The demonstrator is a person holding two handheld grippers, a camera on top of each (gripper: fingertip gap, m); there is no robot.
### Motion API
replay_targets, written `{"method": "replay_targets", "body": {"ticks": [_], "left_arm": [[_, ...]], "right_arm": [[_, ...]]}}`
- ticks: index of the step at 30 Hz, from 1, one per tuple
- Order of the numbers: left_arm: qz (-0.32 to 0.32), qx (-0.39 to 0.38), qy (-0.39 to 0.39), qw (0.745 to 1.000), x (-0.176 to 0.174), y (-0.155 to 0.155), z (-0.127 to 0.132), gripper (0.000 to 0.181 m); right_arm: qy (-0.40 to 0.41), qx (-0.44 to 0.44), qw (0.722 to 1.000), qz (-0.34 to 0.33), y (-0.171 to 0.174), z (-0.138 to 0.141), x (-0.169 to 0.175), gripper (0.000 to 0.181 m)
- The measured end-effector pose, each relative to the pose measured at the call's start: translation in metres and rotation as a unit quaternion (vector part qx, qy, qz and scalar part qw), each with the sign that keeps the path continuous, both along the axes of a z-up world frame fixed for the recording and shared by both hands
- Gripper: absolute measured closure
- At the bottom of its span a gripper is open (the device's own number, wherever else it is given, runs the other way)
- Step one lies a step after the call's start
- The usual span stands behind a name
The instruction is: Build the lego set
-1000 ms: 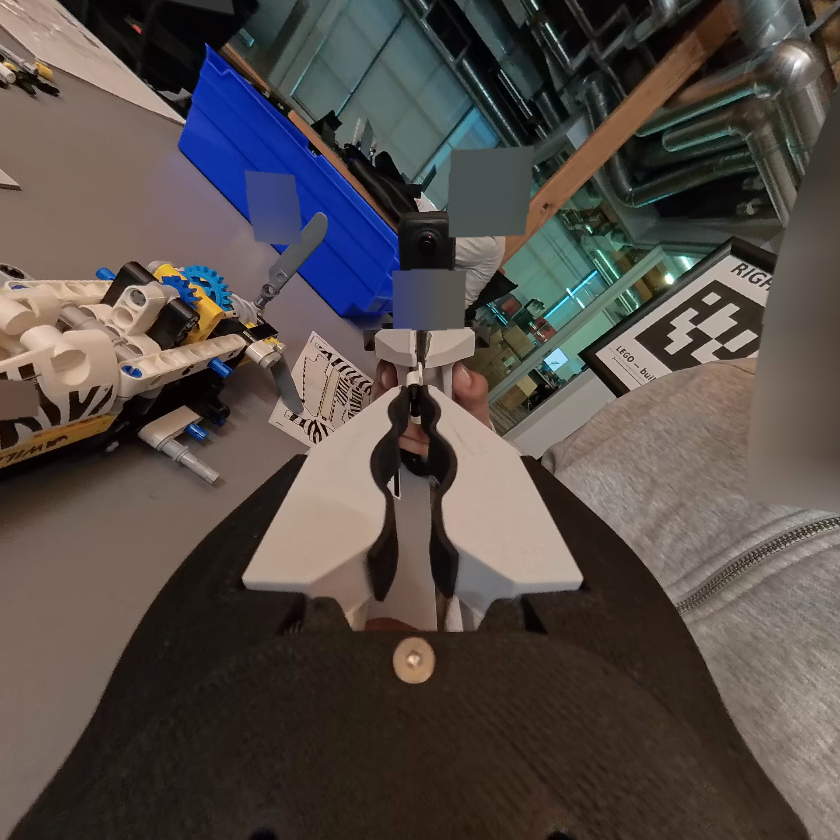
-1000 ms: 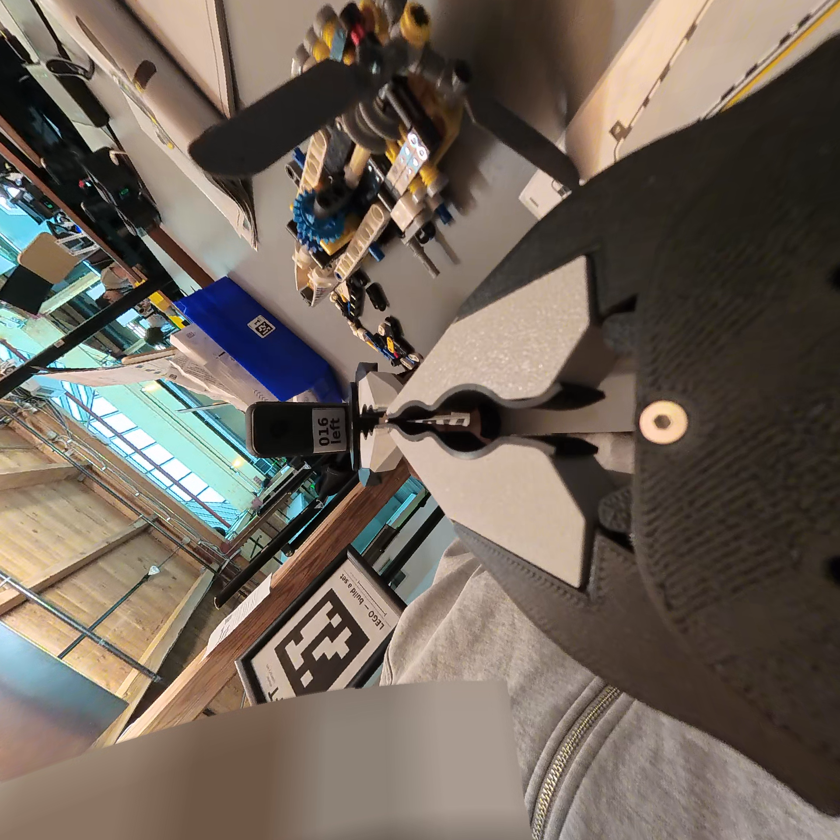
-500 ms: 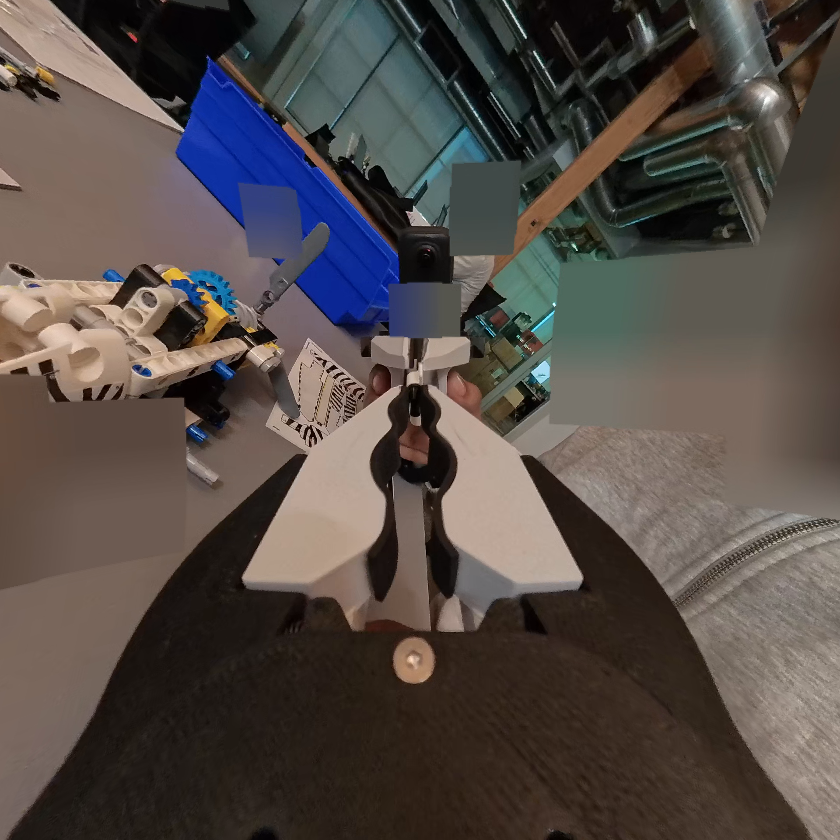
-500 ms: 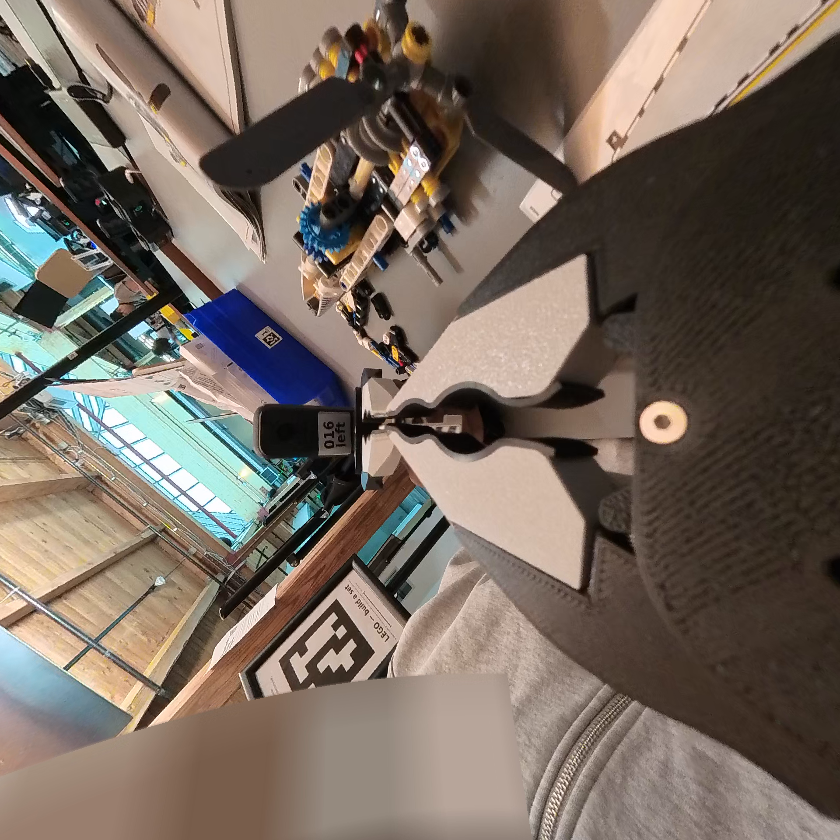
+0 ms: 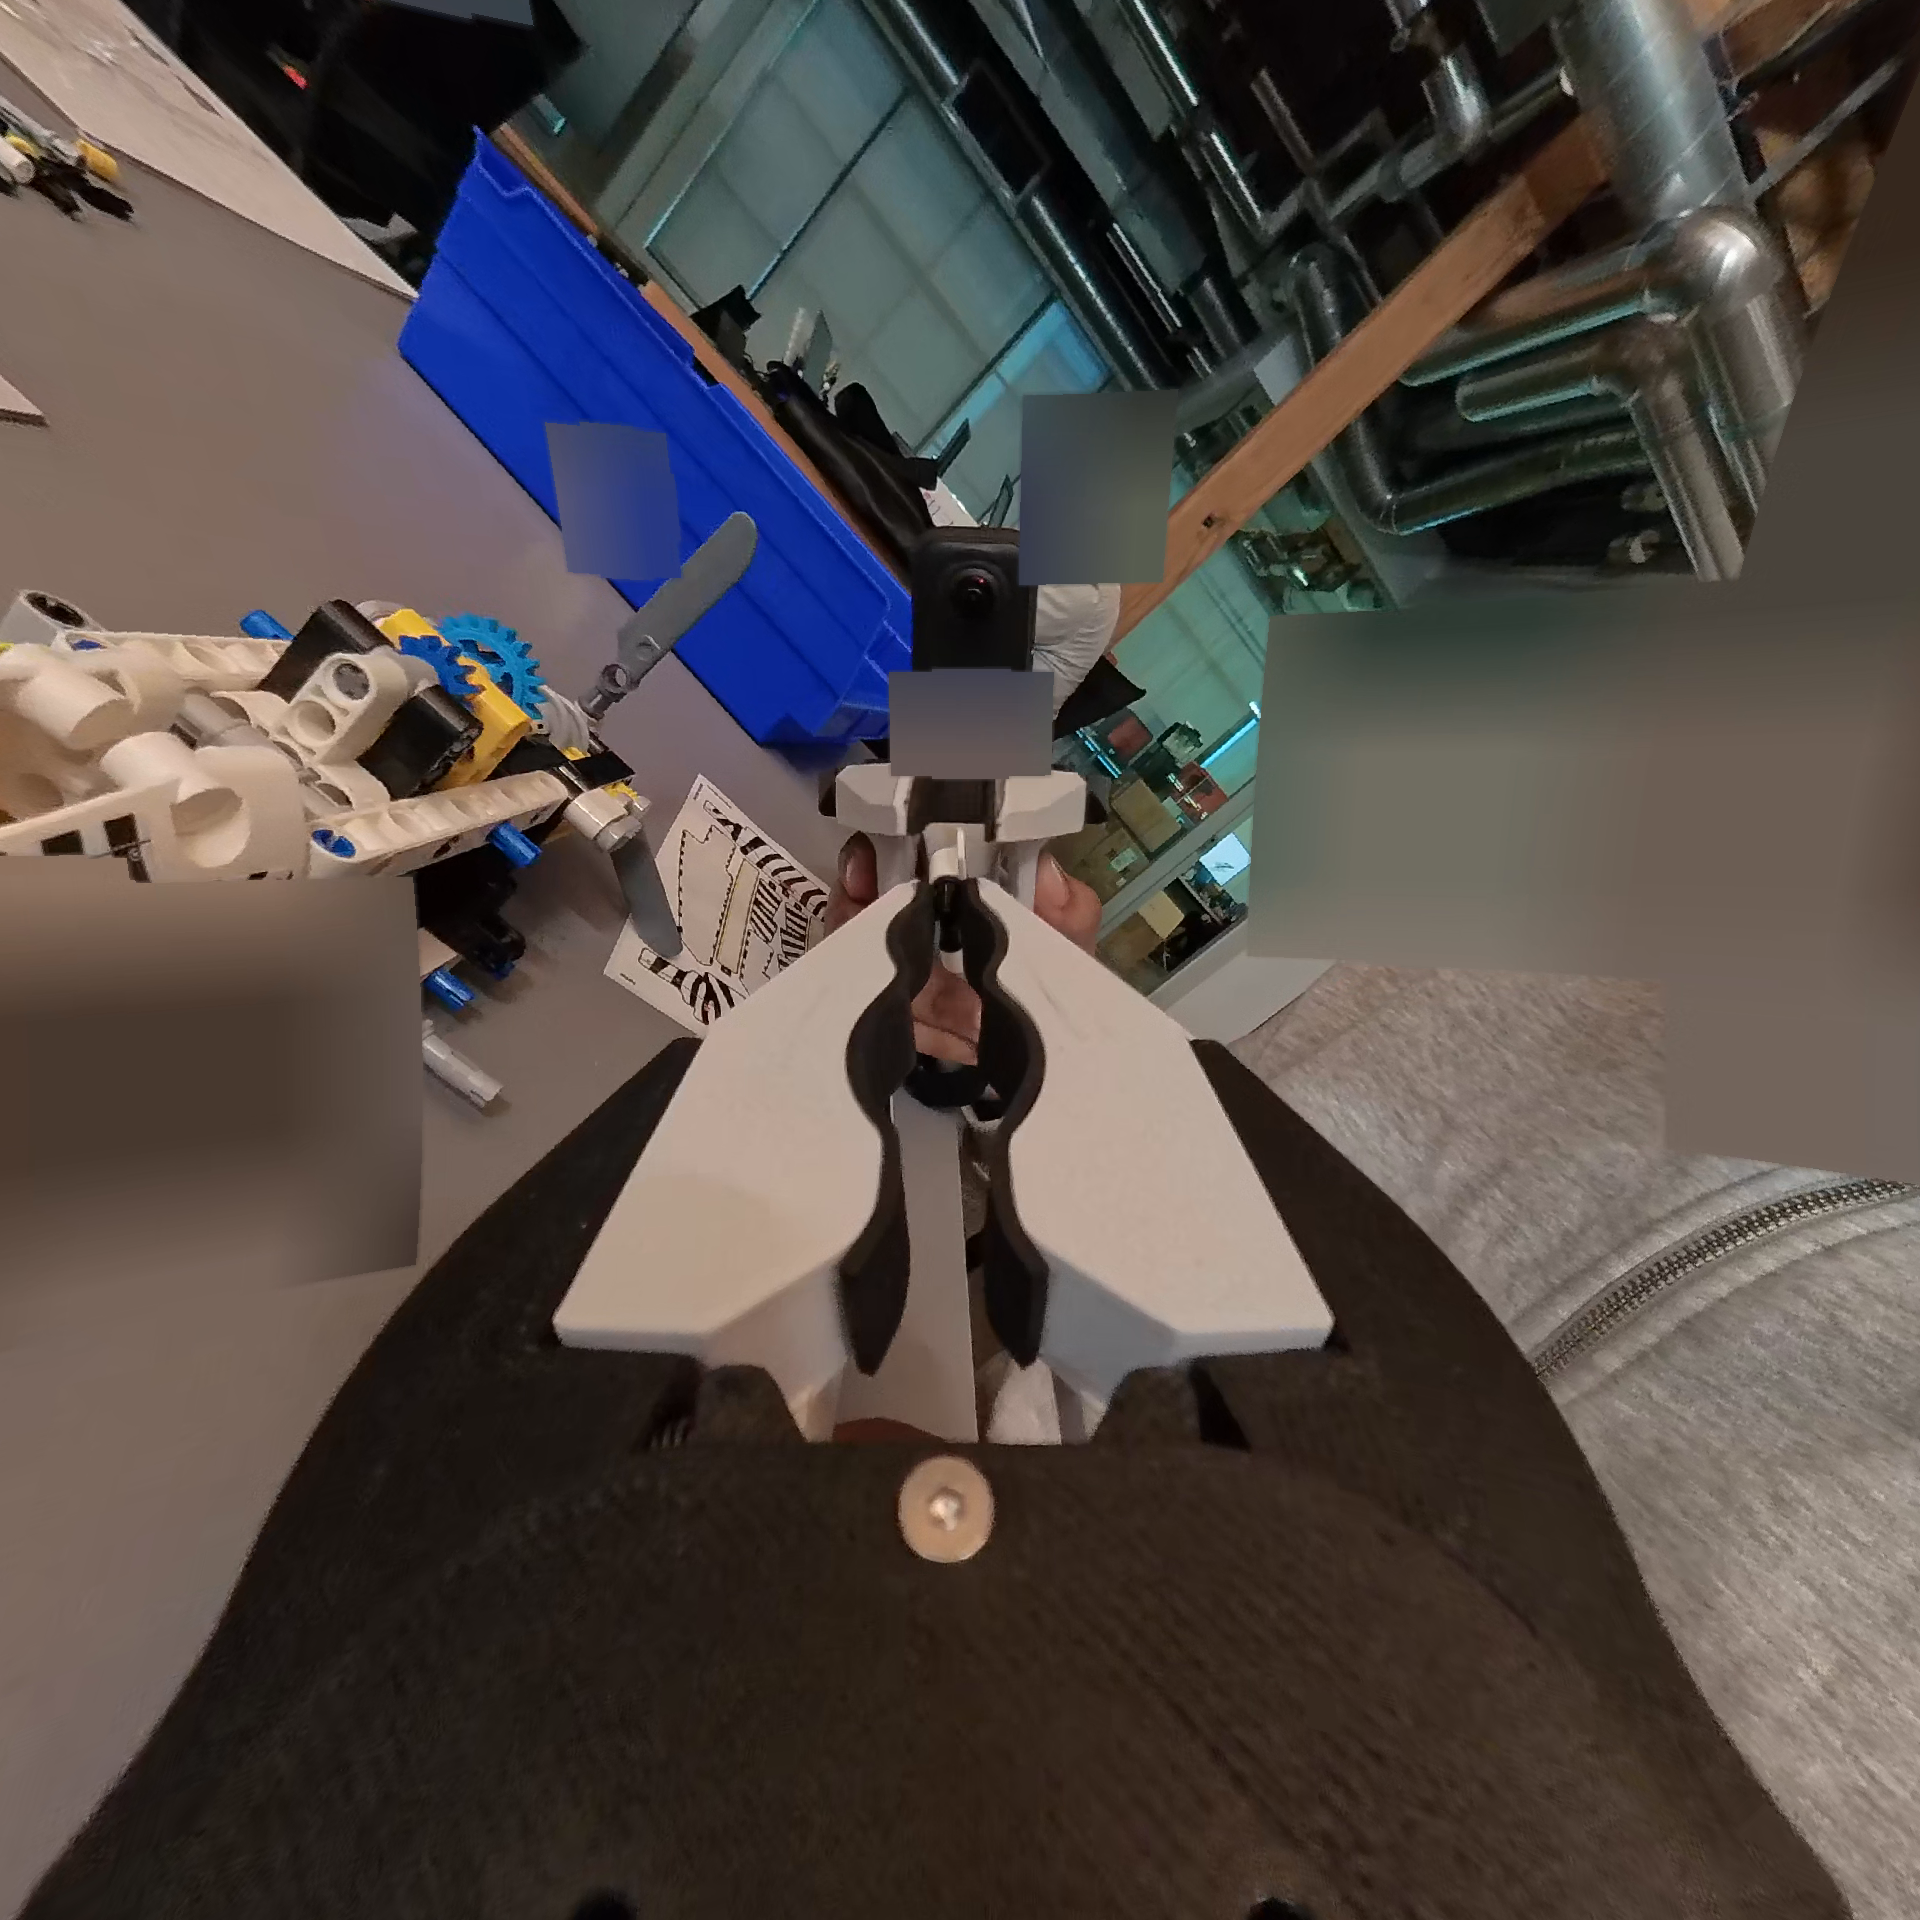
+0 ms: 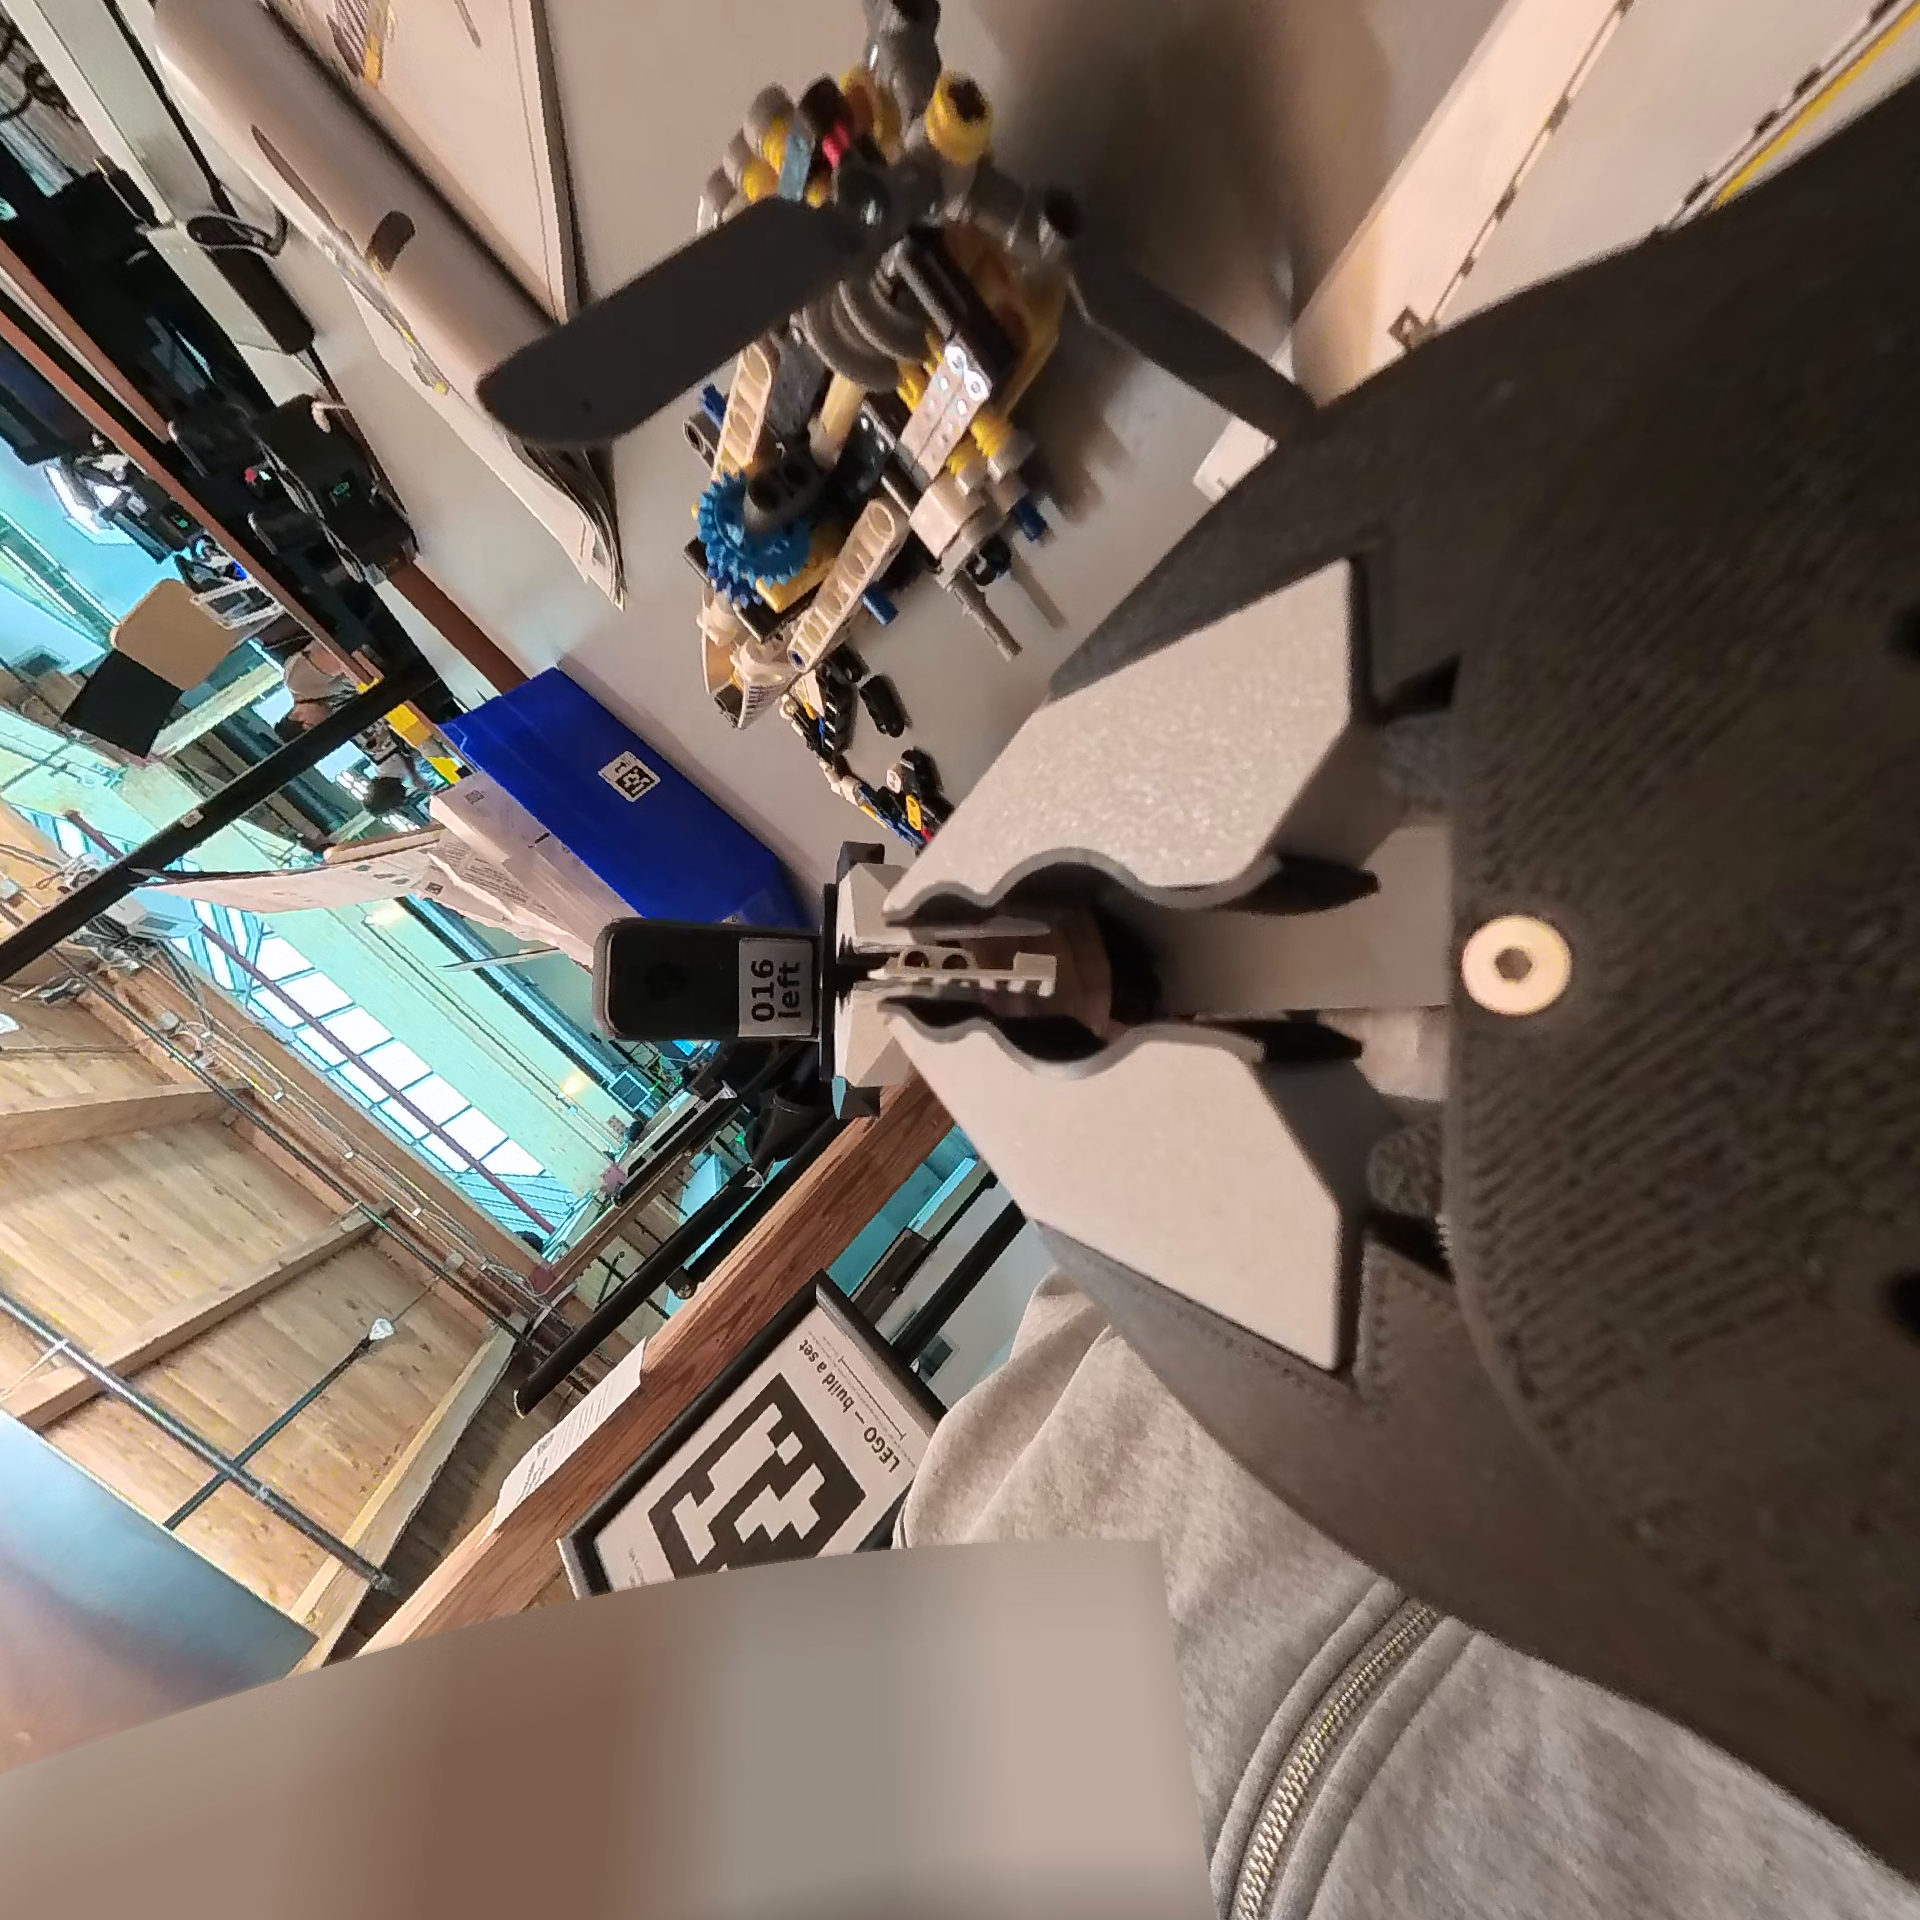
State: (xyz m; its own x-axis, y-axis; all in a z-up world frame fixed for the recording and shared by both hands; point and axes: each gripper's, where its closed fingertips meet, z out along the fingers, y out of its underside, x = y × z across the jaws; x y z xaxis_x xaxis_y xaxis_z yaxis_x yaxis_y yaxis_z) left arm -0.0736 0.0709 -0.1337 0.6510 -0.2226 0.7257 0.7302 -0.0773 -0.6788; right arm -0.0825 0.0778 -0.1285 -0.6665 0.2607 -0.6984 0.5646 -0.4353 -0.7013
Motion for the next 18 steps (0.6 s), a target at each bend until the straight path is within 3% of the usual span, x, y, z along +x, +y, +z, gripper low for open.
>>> {"method": "replay_targets", "body": {"ticks": [7,18], "left_arm": [[0.001,0.002,-0.003,1.0,-0.0006,-0.0004,0.0004,0.181],[0.0,0.02,-0.009,1.0,-0.0005,-0.0027,0.0053,0.181]], "right_arm": [[0.006,0.003,1.0,0.006,-0.0022,0.0008,0.0017,0.166],[0.024,0.021,0.999,0.021,-0.0097,0.0024,0.0067,0.174]]}}
